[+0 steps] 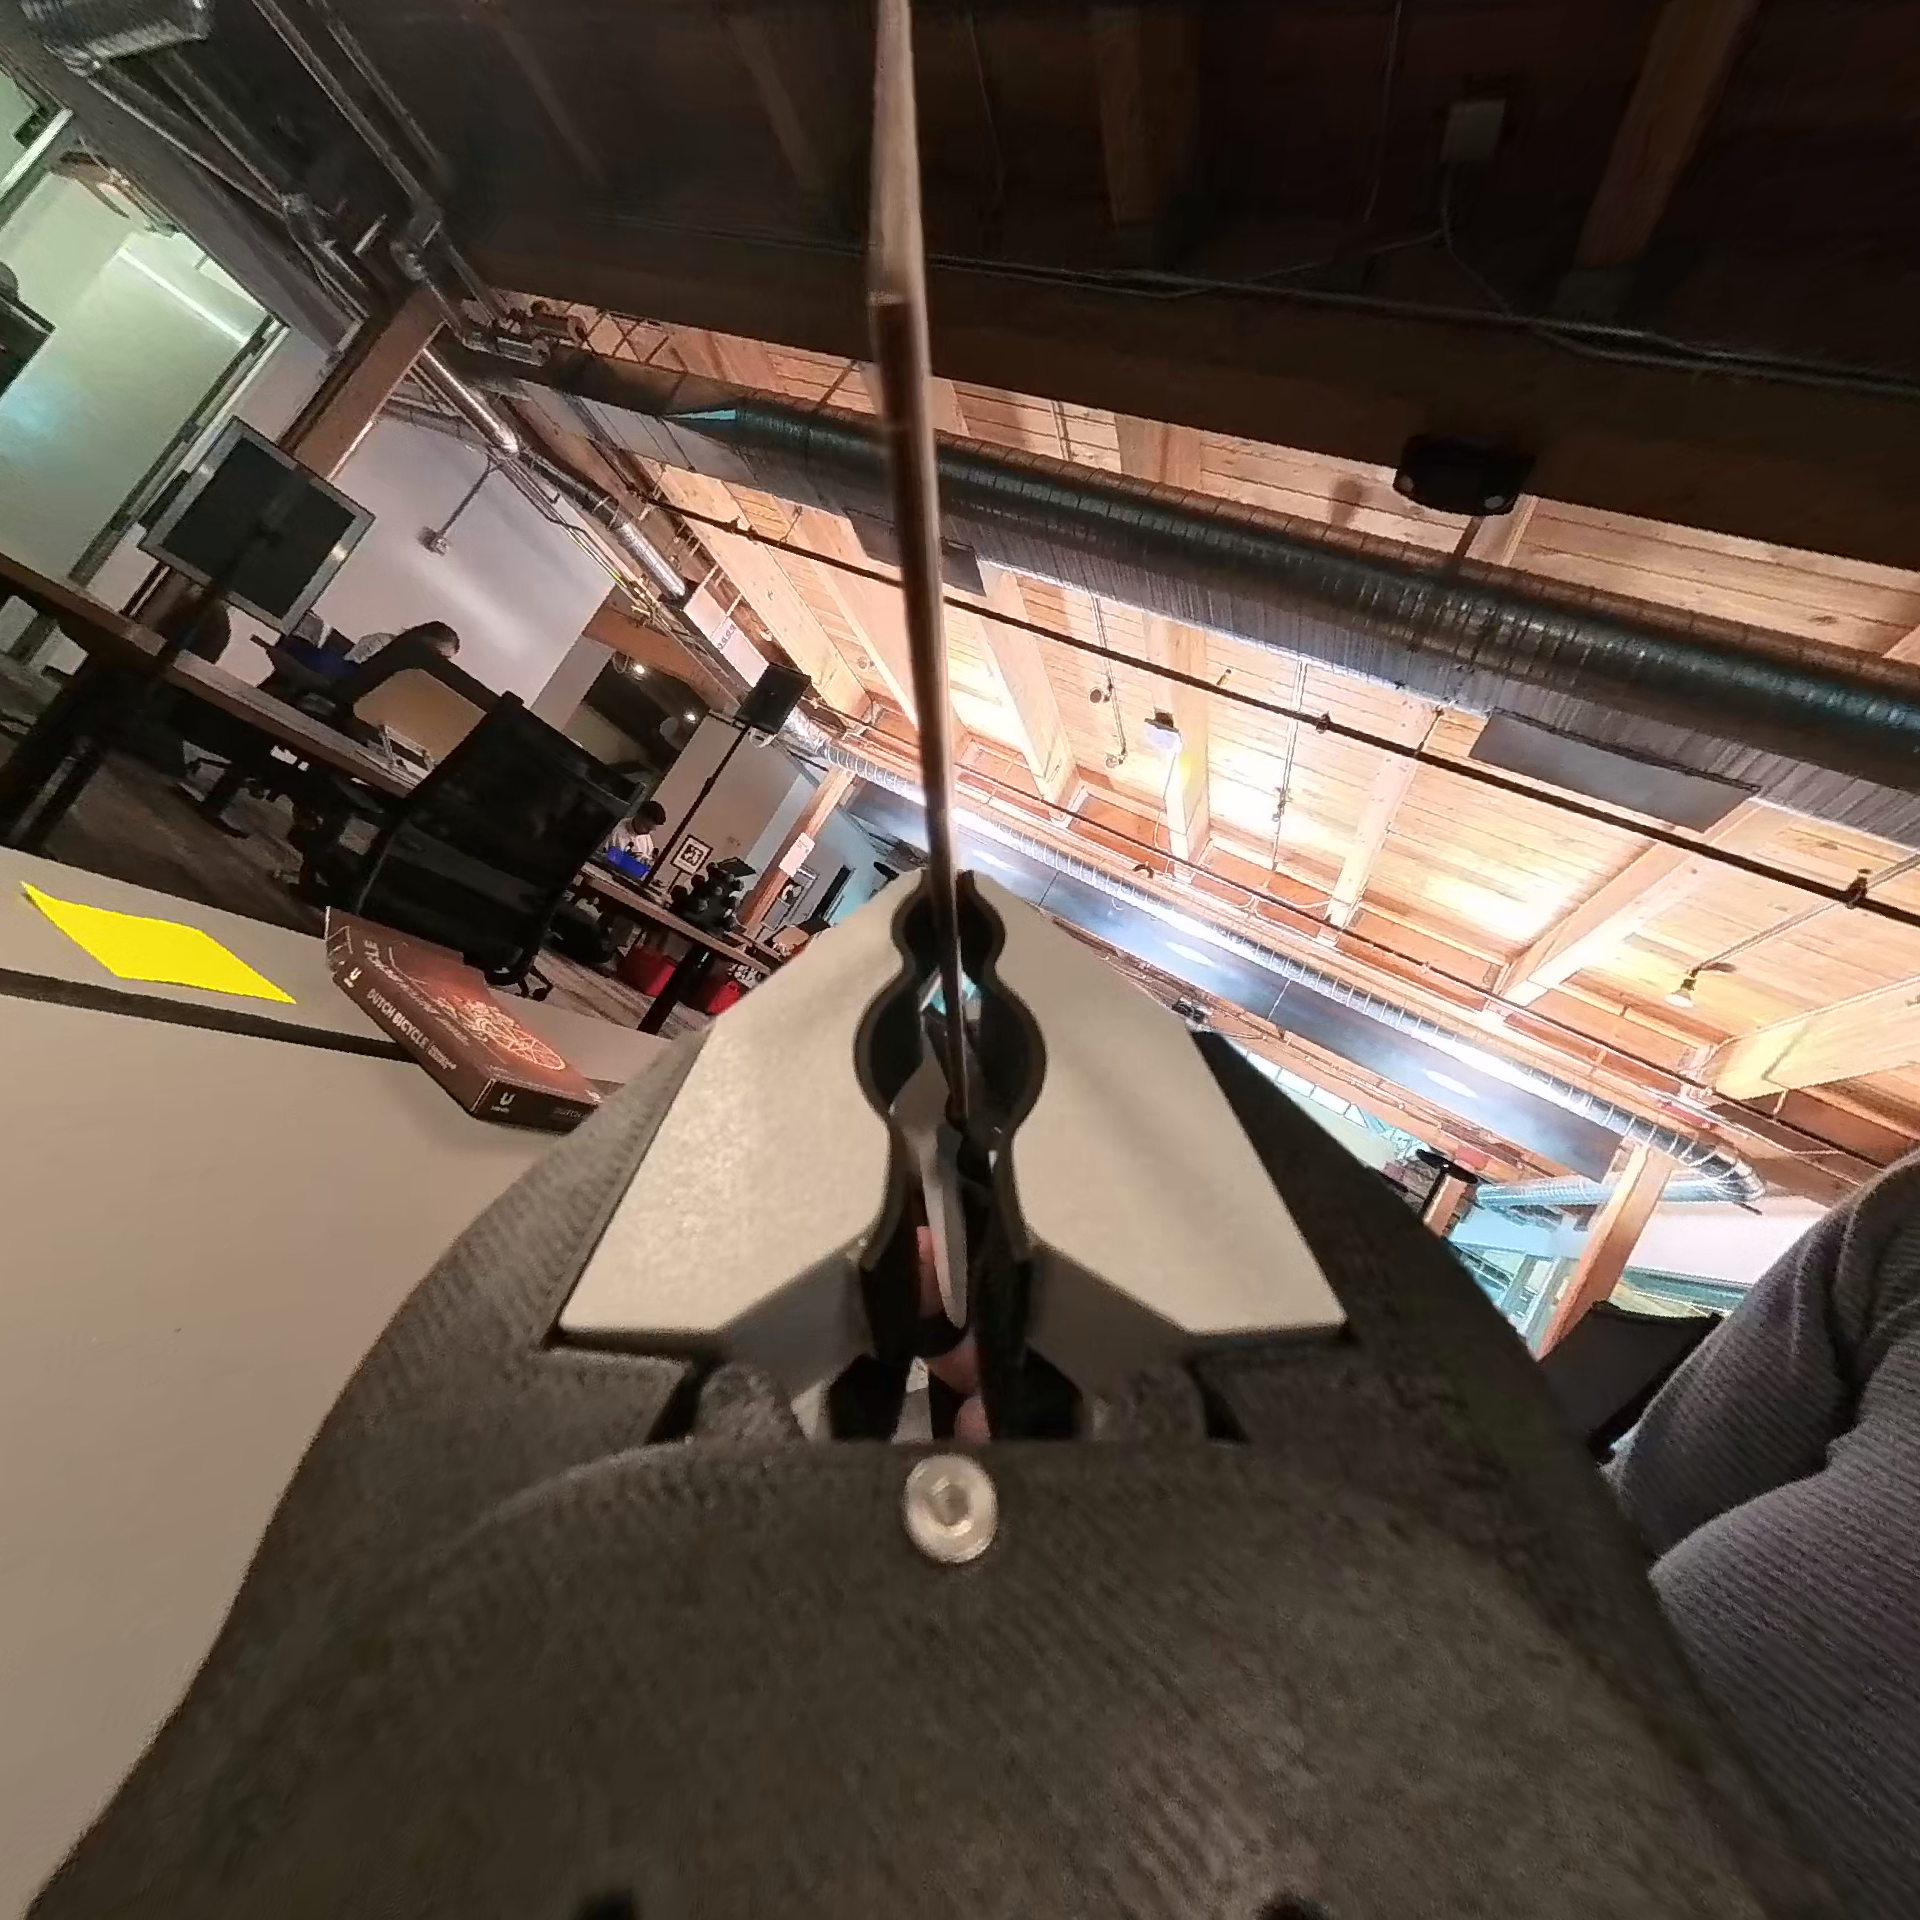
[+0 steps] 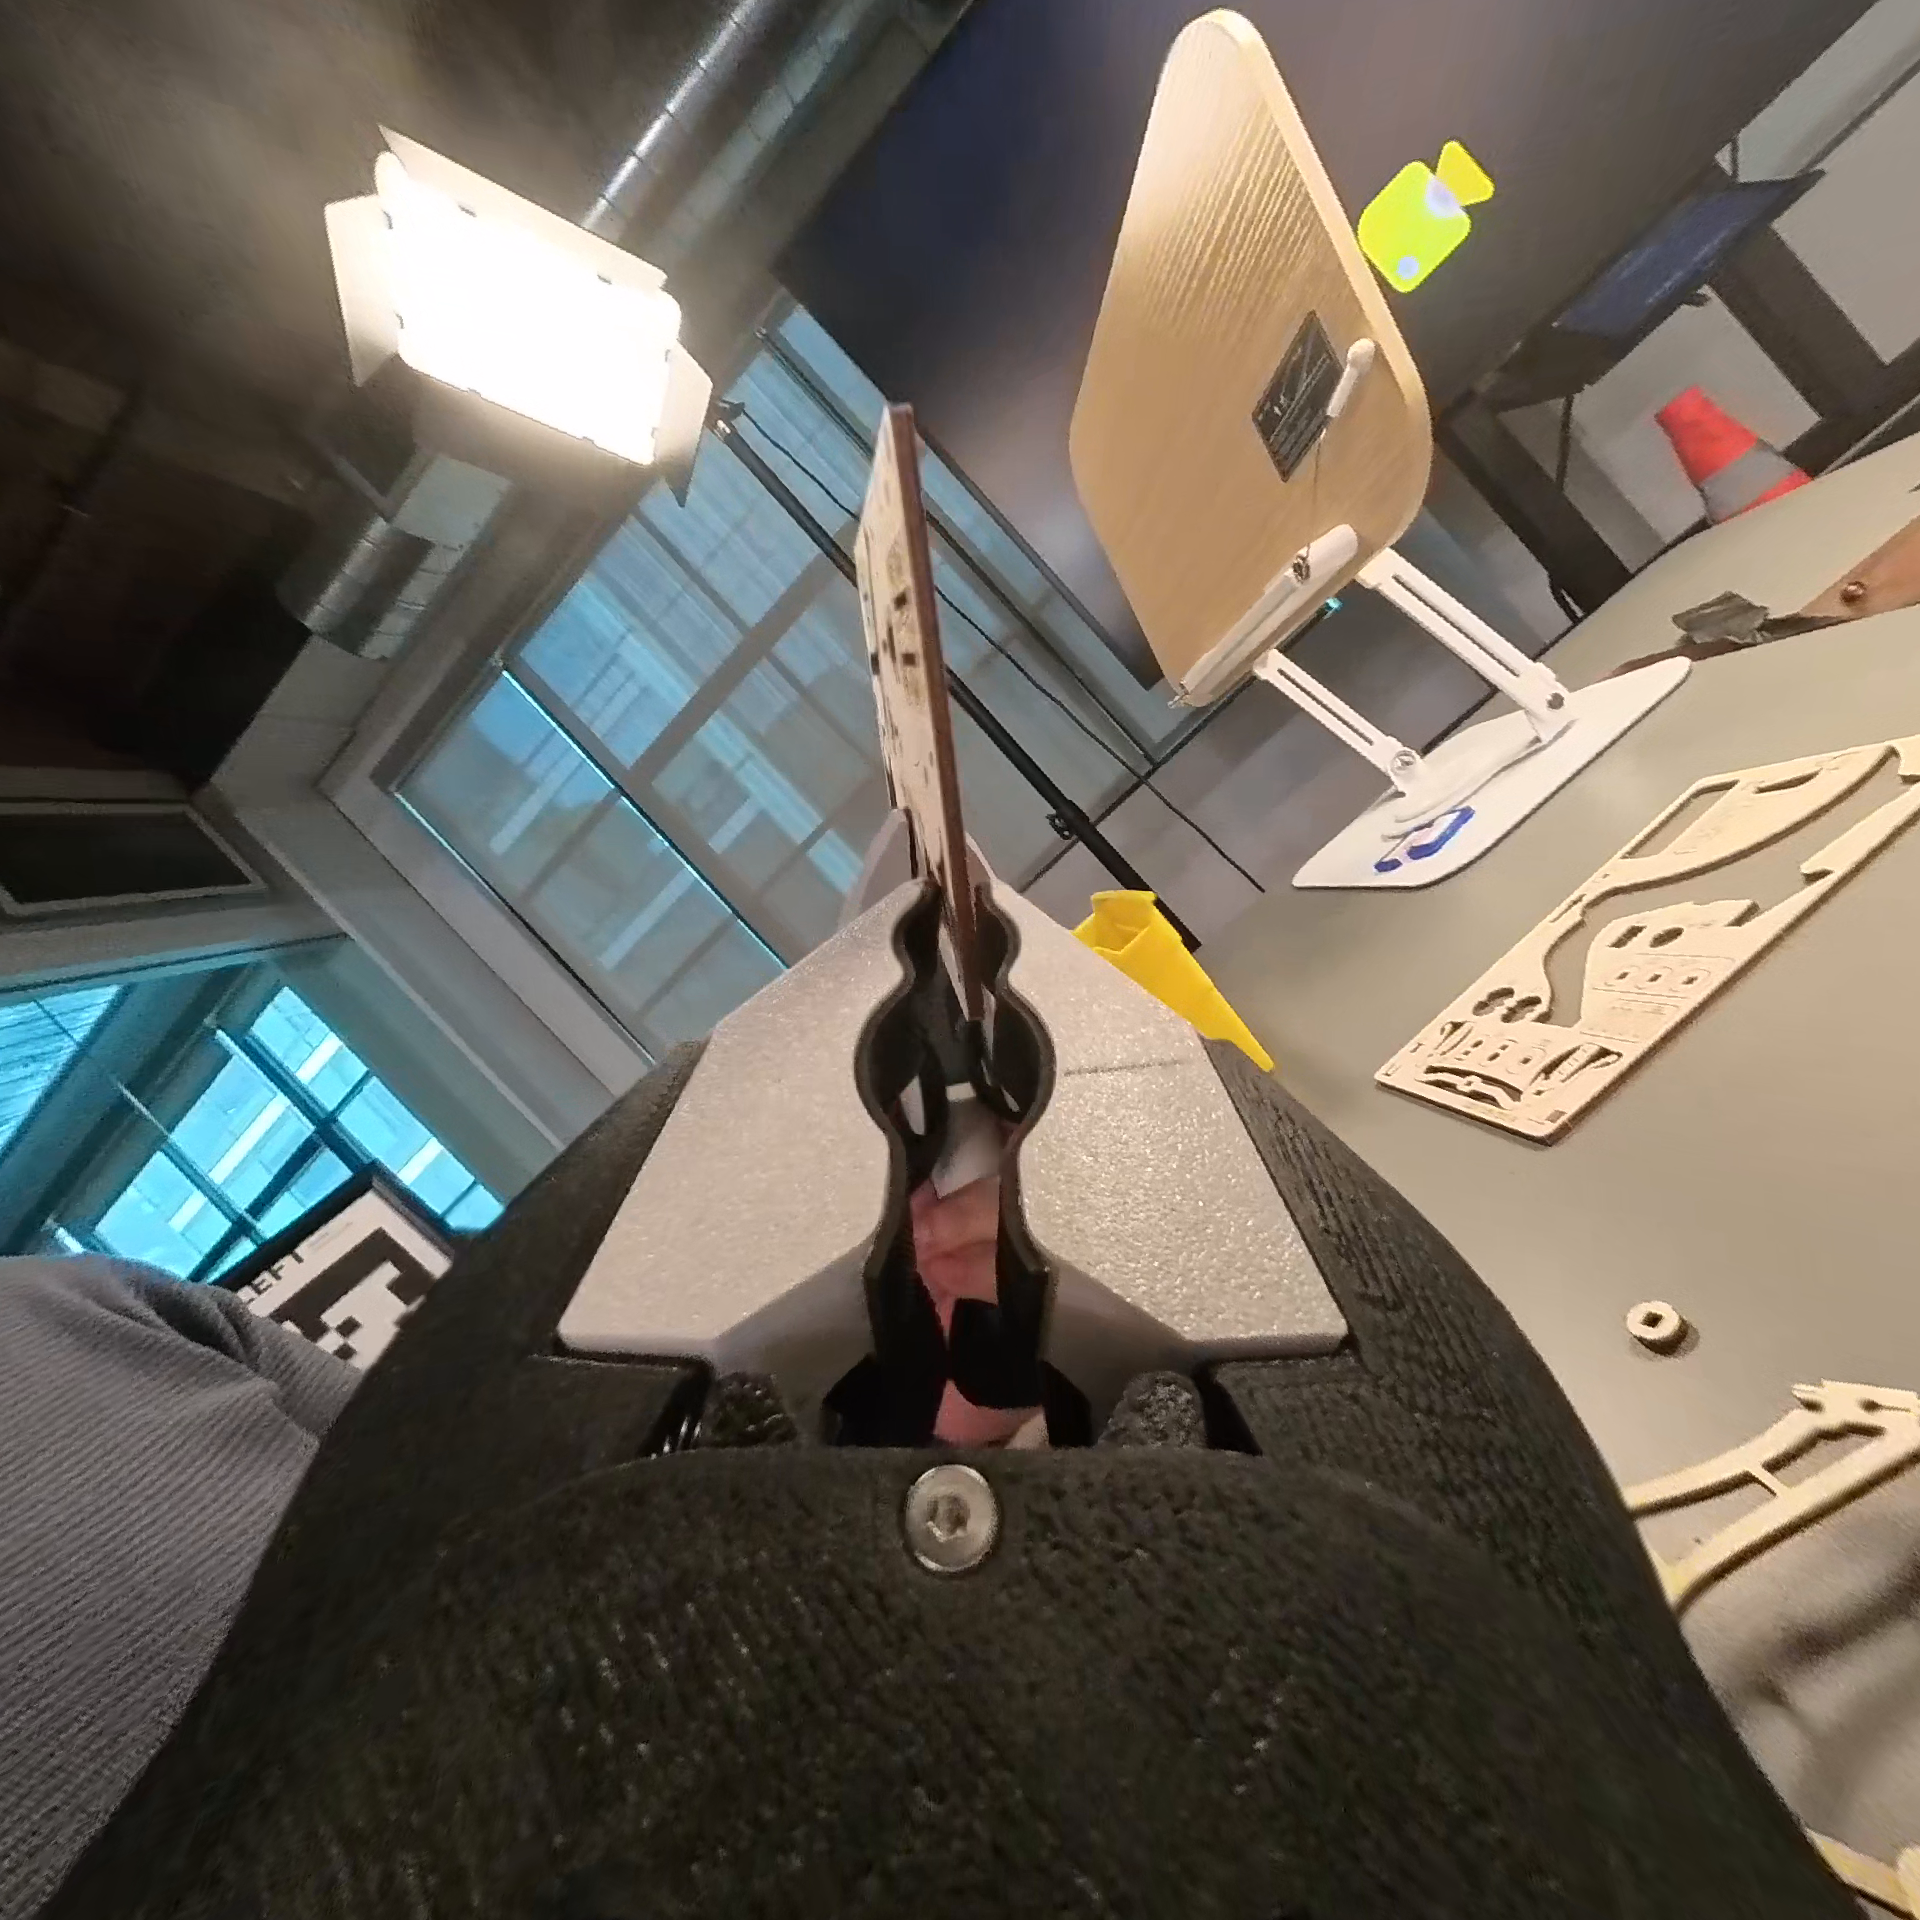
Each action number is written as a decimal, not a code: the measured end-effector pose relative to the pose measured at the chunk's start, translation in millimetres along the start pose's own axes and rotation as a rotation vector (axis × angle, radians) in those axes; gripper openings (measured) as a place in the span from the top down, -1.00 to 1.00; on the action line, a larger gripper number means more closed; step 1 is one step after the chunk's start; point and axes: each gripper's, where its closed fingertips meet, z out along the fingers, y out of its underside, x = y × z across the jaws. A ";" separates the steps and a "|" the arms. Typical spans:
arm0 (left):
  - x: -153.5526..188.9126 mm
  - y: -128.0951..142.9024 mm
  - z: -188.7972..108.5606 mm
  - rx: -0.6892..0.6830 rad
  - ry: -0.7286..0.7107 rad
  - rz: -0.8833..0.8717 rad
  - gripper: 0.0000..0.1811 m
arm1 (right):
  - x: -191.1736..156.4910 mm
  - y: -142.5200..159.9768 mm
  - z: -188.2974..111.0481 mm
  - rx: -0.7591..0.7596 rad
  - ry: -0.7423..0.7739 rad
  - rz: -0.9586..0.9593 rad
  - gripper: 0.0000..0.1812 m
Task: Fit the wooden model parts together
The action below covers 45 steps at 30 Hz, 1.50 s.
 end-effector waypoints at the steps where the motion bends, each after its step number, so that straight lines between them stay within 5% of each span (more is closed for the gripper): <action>1: 0.0 0.7 0.0 -0.006 0.001 -0.003 0.98 | 1.8 -0.2 -0.3 -0.003 0.020 -0.014 0.95; 14: 12.5 4.8 1.9 -0.106 -0.013 0.201 0.98 | 3.5 0.0 -2.1 -0.010 0.108 -0.015 0.88; 22: 10.8 0.4 1.8 -0.045 0.022 0.058 0.99 | -6.2 -3.3 -1.6 0.011 0.013 -0.045 0.90; 24: 6.1 9.8 3.3 -0.064 0.008 0.024 0.99 | -5.5 -4.9 -0.9 0.023 -0.035 0.033 0.73; 28: 7.4 24.8 10.2 -0.089 0.017 0.003 0.99 | -5.2 -3.0 2.4 0.051 -0.038 0.049 0.89; 45: 5.3 18.7 9.2 -0.030 -0.021 0.029 0.98 | -4.9 -12.4 -5.8 0.115 -0.023 0.026 0.96</action>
